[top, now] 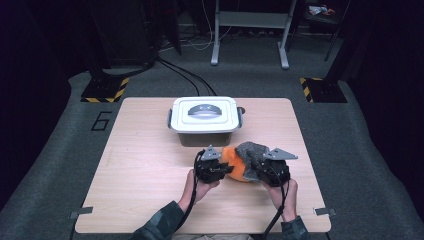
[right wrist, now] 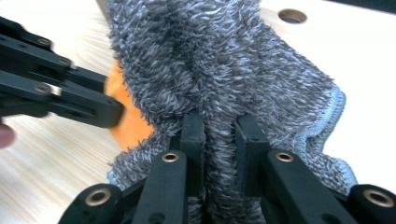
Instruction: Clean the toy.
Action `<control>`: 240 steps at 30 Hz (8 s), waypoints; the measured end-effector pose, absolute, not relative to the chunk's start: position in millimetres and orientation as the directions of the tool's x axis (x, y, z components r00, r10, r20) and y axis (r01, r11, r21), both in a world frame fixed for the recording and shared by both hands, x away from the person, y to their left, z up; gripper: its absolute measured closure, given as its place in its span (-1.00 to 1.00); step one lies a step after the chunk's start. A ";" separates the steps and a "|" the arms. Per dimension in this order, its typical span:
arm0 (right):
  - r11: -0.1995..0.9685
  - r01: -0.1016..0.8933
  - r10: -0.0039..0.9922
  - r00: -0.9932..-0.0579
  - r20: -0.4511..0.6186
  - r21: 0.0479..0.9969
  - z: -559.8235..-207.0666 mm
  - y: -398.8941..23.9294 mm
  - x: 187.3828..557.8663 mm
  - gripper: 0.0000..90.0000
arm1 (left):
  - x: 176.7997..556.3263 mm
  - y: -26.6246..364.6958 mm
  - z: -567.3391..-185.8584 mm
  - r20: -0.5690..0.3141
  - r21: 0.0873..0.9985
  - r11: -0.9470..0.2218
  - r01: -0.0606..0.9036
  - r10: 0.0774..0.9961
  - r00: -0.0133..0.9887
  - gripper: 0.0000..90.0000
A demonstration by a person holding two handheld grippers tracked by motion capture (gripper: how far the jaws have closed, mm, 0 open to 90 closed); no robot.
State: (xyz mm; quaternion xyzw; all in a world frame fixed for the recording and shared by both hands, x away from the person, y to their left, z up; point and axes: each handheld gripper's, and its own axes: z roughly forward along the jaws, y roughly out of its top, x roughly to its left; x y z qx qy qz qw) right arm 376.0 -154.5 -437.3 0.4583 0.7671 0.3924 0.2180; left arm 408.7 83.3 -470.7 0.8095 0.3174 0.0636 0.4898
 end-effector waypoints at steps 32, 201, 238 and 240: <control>0.192 0.685 0.924 -0.368 0.107 0.703 -500.6 -193.8 402.0 0.68 | 410.4 85.3 -473.2 -0.218 0.832 -0.314 0.458 0.574 0.789 0.76; 0.220 0.608 0.918 -0.394 0.049 0.763 -459.6 -186.3 389.7 0.70 | 408.3 76.3 -475.8 -0.124 0.849 -0.375 0.372 0.543 0.830 0.68; 0.180 0.566 0.896 -0.432 0.103 0.805 -448.2 -180.2 383.6 0.70 | 412.6 84.9 -472.0 -0.091 0.856 -0.378 0.353 0.562 0.822 0.11; 0.186 0.564 0.895 -0.435 0.098 0.805 -448.6 -181.2 385.5 0.70 | 412.7 83.8 -473.2 -0.085 0.849 -0.394 0.352 0.556 0.827 0.04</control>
